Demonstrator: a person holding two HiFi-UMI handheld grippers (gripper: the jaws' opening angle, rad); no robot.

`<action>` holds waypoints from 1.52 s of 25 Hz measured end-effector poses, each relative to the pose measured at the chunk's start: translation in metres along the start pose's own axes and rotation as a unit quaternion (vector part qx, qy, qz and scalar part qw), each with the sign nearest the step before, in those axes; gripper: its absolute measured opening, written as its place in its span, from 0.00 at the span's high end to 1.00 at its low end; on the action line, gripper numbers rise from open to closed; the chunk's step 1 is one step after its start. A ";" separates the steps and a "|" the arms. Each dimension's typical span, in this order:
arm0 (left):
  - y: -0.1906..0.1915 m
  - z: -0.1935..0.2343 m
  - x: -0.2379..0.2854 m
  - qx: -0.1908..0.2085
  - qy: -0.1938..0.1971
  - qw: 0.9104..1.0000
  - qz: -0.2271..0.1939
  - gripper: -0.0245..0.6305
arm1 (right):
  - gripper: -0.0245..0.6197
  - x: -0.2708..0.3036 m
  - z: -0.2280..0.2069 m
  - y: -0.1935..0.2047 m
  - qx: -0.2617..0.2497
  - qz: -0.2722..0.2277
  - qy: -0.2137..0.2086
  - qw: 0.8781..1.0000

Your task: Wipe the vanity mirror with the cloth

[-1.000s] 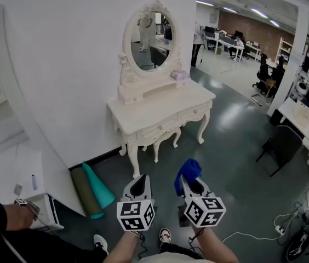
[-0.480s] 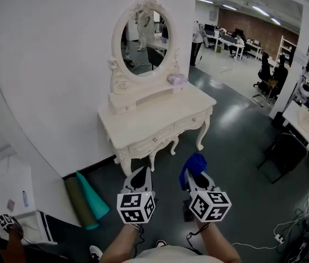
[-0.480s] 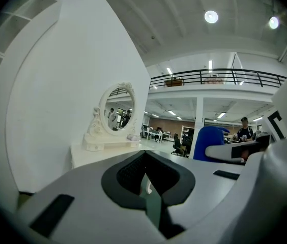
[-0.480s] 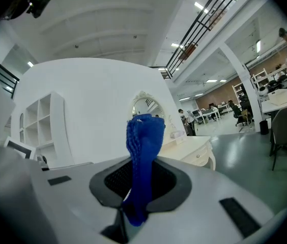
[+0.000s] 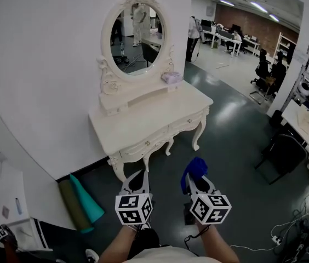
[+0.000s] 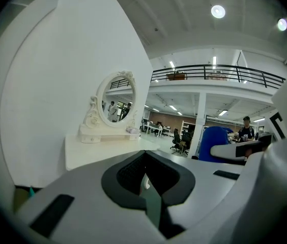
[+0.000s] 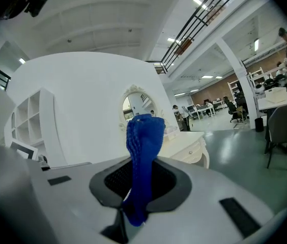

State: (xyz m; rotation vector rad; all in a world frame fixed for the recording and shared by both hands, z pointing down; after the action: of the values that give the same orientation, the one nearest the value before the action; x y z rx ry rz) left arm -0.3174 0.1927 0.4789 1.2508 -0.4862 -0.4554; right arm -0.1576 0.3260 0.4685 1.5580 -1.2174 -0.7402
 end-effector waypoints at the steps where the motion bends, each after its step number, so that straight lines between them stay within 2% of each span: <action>1: 0.000 -0.001 0.006 0.002 0.002 1.000 0.002 0.96 | 0.86 0.004 -0.004 0.001 0.002 0.002 0.001 1.000; 9: -0.010 0.002 0.077 0.020 0.012 1.000 -0.002 0.96 | 0.86 0.068 -0.032 -0.004 0.007 0.003 -0.002 1.000; 18: -0.037 0.024 0.196 0.024 0.010 1.000 -0.015 0.96 | 0.86 0.187 -0.072 -0.043 0.001 -0.005 -0.022 1.000; 23: -0.057 0.054 0.254 0.036 -0.009 0.999 -0.022 0.96 | 0.86 0.263 -0.086 -0.056 0.010 -0.008 -0.035 0.999; 29: -0.075 0.097 0.309 0.021 -0.034 0.999 -0.032 0.96 | 0.86 0.335 -0.085 -0.062 -0.001 0.018 -0.053 0.998; 38: -0.070 0.138 0.358 0.008 -0.049 0.999 -0.009 0.96 | 0.86 0.403 -0.094 -0.064 -0.010 0.049 -0.051 0.997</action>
State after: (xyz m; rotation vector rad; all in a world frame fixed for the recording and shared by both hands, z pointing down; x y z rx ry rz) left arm -0.1102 -0.1378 0.4797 1.2524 -0.5625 -0.5316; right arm 0.0727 -0.0237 0.4802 1.4480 -1.3460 -0.7734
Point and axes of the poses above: the fingertips, and each gripper's own axes: x forward along the fingers, z to its left, y out of its underside, the point moved 6 cm from there along -x, backward along the fingers, and after that the axes turned 7 degrees about -z, right-handed, at the moved point
